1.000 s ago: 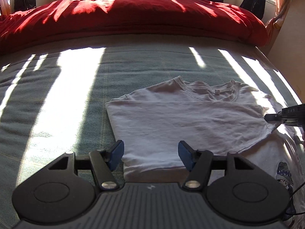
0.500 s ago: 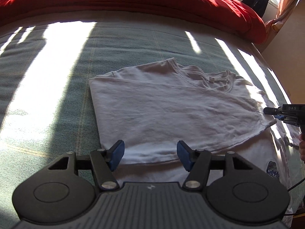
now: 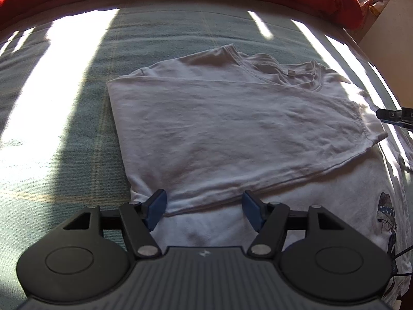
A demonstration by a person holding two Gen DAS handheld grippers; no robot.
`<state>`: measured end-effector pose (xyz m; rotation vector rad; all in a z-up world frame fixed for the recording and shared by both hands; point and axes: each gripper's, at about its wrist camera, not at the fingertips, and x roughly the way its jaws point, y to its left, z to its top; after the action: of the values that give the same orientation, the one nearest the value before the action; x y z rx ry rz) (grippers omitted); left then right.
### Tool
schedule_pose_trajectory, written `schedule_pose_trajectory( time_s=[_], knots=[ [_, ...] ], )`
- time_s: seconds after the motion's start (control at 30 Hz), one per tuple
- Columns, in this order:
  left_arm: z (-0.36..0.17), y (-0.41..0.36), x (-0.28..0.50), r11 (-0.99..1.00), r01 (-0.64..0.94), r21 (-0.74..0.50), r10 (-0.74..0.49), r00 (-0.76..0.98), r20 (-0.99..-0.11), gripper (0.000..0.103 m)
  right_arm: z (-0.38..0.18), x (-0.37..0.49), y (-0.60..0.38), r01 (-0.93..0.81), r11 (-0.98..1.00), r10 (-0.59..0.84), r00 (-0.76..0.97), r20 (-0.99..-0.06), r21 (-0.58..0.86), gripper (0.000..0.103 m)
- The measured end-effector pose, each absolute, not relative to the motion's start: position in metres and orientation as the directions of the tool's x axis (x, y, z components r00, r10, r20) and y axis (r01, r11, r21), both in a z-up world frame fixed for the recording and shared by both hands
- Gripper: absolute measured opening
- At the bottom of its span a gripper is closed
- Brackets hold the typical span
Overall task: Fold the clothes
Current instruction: 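Press the folded shirt flat with both open tools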
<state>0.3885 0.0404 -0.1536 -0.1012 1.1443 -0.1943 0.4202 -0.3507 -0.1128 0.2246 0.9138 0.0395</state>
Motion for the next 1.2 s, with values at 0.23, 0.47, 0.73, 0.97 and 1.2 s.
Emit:
schedule_pose_trajectory(
  time_s=[0.23,0.47,0.73,0.97,1.2],
  knots=[
    [-0.141,0.028,0.388,0.979,0.091,-0.185,-0.206,0.425,-0.881,0.066,-0.111,0.418,-0.334,-0.084,0.97,0.234,0.58,-0.781,0.228,0.023],
    [-0.14,0.029,0.388,0.984,0.104,-0.148,-0.178,0.423,-0.888,0.066,-0.14,0.414,-0.347,-0.015,0.973,0.206,0.507,-0.837,0.23,0.022],
    [-0.137,0.054,0.435,0.988,0.042,-0.15,-0.151,0.504,-0.85,0.066,-0.128,0.427,-0.335,-0.044,0.962,0.254,0.517,-0.817,0.271,0.028],
    [-0.147,0.081,0.451,0.976,-0.038,-0.214,-0.168,0.489,-0.856,0.066,-0.141,0.431,-0.333,-0.008,0.963,0.239,0.495,-0.835,0.27,0.029],
    [-0.153,0.079,0.493,0.983,-0.005,-0.184,-0.156,0.507,-0.848,0.068,-0.145,0.431,-0.34,0.024,0.955,0.246,0.491,-0.836,0.295,0.029]
  ],
)
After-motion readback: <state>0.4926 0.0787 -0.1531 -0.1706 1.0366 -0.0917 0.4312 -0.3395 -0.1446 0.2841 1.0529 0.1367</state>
